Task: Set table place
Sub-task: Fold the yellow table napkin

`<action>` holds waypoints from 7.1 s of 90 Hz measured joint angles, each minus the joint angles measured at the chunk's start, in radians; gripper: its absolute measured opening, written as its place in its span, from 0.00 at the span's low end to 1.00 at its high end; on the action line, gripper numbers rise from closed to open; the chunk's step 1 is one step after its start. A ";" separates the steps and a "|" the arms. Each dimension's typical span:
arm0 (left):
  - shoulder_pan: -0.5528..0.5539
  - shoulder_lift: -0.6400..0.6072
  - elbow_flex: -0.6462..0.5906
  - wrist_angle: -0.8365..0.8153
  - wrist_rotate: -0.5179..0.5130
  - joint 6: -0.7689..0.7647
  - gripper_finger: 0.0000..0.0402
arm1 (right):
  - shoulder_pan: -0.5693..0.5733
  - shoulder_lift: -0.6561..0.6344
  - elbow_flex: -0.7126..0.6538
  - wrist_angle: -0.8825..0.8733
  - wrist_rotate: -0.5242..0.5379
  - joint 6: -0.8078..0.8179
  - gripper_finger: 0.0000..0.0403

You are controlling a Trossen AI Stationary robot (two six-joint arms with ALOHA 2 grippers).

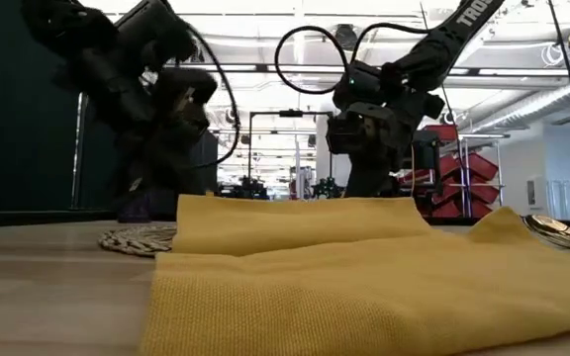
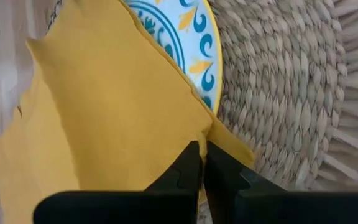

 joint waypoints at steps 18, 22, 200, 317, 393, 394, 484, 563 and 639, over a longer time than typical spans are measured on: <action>-0.031 -0.025 0.068 0.001 0.022 0.031 0.00 | 0.005 -0.093 0.000 -0.044 0.001 0.013 0.00; -0.039 -0.031 0.076 -0.011 0.021 0.031 0.00 | 0.009 -0.121 0.000 -0.054 0.002 0.020 0.00; -0.235 -0.031 0.194 -0.222 -0.197 0.002 0.00 | 0.095 -0.011 0.040 0.012 0.064 -0.065 0.18; 0.032 0.058 0.194 -0.276 -0.186 0.297 0.00 | -0.067 -0.014 0.025 -0.198 0.114 -0.150 0.55; 0.048 0.057 0.194 -0.275 -0.167 0.308 0.00 | -0.031 0.124 0.160 -0.215 0.057 -0.600 0.55; 0.048 0.057 0.194 -0.275 -0.167 0.308 0.00 | -0.033 0.124 0.162 -0.215 0.057 -0.604 0.55; 0.047 0.072 0.193 -0.276 -0.167 0.309 0.00 | -0.013 0.181 0.228 -0.255 0.020 -0.607 0.55; 0.048 0.072 0.193 -0.279 -0.164 0.318 0.00 | -0.013 0.092 0.225 -0.438 0.058 -0.538 0.10; 0.048 0.072 0.193 -0.276 -0.163 0.336 0.00 | -0.006 0.091 0.225 -0.434 0.046 -0.512 0.30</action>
